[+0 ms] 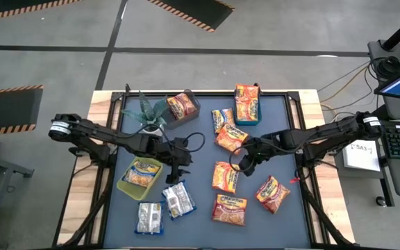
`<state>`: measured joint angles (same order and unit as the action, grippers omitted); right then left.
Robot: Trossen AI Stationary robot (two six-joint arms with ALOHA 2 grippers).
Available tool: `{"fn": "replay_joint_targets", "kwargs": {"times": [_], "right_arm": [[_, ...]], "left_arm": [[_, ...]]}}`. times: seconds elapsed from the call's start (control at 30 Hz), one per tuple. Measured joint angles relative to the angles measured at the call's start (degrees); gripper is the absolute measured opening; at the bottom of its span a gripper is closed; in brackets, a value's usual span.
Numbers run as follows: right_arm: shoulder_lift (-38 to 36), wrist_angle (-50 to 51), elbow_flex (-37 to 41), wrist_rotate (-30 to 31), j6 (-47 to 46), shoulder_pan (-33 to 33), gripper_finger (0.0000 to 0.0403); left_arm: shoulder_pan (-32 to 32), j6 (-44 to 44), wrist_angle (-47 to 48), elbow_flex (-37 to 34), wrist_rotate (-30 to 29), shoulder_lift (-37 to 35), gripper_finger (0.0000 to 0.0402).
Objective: Sort Maruchan noodles
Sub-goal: Put the blue noodle pack into the yellow bin
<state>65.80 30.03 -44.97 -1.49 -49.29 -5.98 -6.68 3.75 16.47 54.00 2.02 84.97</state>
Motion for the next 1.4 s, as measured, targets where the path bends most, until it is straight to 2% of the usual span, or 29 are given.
{"fn": "replay_joint_targets", "kwargs": {"times": [0.13, 0.3, 0.47, 0.53, 0.7, 1.07, 1.4], "right_arm": [[0.00, -0.25, 0.00, 5.61, 2.44, 0.83, 0.0095], [0.00, -0.95, -0.18, 6.13, 3.65, 1.89, 0.0095], [0.00, -2.39, -1.31, 6.03, 7.30, 1.91, 0.0095], [0.00, -2.38, -1.82, 6.00, 10.16, 1.91, 0.0095], [0.00, -3.45, -2.40, 6.20, 16.81, 1.91, 0.0095], [0.00, -3.97, -2.03, 6.15, 23.56, 1.89, 0.0095], [0.00, -5.12, 1.89, 6.17, 24.51, 0.73, 0.0095]], "left_arm": [[0.00, -0.19, -0.36, -0.13, -0.02, 0.09, 0.0193], [-0.18, -2.56, 1.29, -0.13, 0.47, 0.09, 0.0193], [-0.54, -6.90, 7.23, -0.13, 10.35, 0.11, 0.0193], [-1.15, -9.65, 8.95, -0.16, 12.21, 0.24, 0.0193], [-3.33, -16.08, 7.87, -0.51, 9.73, 2.39, 0.0193], [-4.87, -27.39, 5.55, -0.48, 4.76, 11.19, 0.0193], [-6.19, -29.88, 2.68, -0.35, 3.89, 13.92, 0.0180]]}}
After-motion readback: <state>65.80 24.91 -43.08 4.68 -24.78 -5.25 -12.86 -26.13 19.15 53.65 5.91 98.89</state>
